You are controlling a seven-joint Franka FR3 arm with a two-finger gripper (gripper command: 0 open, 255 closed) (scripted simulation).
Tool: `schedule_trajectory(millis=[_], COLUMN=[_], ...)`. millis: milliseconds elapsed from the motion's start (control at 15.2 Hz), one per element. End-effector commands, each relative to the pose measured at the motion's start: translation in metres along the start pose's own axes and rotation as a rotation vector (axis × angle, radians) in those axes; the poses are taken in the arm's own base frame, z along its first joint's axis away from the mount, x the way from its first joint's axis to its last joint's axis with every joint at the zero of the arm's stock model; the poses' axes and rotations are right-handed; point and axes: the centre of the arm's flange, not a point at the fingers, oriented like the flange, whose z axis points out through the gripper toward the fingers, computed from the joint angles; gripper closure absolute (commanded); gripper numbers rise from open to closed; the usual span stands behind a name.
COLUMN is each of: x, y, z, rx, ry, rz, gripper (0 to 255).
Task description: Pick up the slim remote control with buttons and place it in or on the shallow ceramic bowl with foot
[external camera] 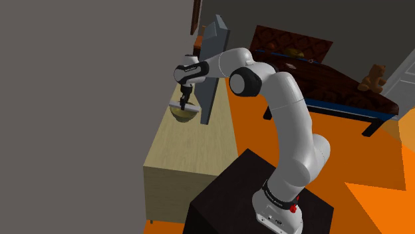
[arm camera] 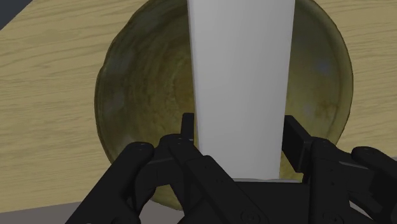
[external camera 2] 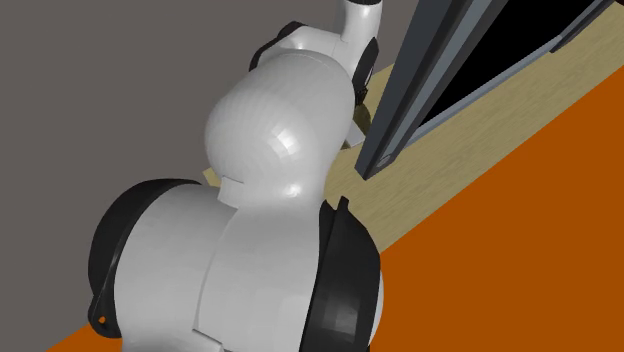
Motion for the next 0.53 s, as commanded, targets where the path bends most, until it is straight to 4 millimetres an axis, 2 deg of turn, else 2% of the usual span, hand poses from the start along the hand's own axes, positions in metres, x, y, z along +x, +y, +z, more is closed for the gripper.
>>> schedule_trajectory(millis=[0, 330, 396, 462], x=[-0.0003, -0.0003, -0.0003, -0.0003], y=[0.0002, 0.0002, 0.0002, 0.0002], z=[0.0010, 0.0010, 0.0010, 0.0010], rx=[-0.001, -0.001, -0.001, -0.001], ry=[0.001, 0.001, 0.001, 0.001], rz=[0.000, 0.000, 0.000, 0.000], gripper=[255, 255, 0, 0])
